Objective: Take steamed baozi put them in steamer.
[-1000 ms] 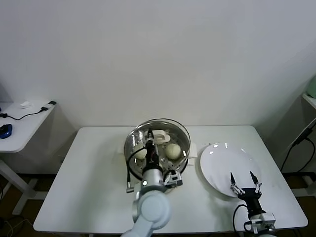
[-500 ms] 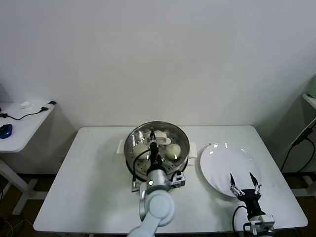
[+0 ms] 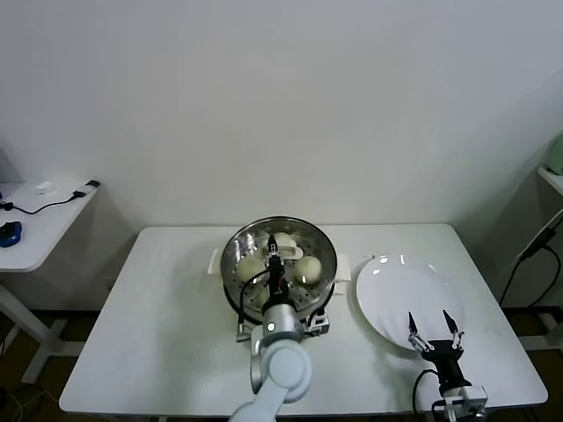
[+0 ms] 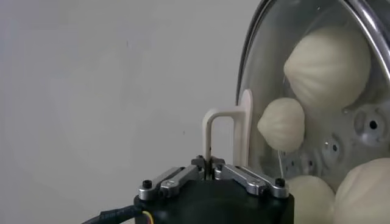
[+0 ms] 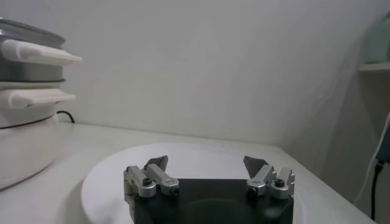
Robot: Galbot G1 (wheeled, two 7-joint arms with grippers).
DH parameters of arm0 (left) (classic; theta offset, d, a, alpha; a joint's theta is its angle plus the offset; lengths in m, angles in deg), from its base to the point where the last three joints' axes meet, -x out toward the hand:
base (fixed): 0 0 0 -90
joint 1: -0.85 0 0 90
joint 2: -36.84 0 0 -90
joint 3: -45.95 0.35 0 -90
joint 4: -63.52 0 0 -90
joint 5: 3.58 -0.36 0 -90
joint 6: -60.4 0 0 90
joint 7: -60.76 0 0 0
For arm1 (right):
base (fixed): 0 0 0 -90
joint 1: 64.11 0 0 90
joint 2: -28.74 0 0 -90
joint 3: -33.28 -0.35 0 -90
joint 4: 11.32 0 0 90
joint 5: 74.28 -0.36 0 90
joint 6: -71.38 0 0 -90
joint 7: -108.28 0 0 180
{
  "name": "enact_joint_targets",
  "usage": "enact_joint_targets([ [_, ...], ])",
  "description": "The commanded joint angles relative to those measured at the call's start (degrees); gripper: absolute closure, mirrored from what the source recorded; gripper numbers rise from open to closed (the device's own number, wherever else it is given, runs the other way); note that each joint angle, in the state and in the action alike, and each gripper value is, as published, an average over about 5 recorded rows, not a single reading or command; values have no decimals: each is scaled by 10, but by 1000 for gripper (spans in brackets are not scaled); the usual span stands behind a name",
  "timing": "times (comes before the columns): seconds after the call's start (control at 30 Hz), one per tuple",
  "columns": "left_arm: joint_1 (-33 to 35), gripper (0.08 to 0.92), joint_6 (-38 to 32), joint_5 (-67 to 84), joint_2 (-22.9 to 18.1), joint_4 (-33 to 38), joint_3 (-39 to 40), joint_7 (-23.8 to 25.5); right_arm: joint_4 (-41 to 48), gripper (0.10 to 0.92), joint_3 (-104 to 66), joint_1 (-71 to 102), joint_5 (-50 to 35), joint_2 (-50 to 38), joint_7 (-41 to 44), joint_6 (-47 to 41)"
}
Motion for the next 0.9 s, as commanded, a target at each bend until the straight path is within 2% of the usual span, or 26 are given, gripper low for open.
enact_joint_targets([
  [0.03, 1, 854, -5, 5, -28, 2, 2, -1, -2, 203, 0, -1, -1, -1, 3, 1],
  [0.1, 4, 826, -7, 11, -28, 11, 6, -2, -4, 203, -1, -2, -1, -1, 5, 0],
  [0.4, 25, 575, -16, 39, -23, 73, 21, 1, -5, 203, -1, -8, 2, -1, 11, -5],
  [0.63, 51, 367, -37, 129, 51, 156, 12, -14, 0, 203, 1, -8, 4, 2, 21, -8],
  [0.77, 80, 255, -88, 234, 97, 188, -8, -74, 3, 203, 5, -10, 4, 4, 23, -7],
  [0.9, 102, 189, -210, 428, 121, 207, -60, -192, -4, 203, 13, -9, -4, 7, 16, 3],
])
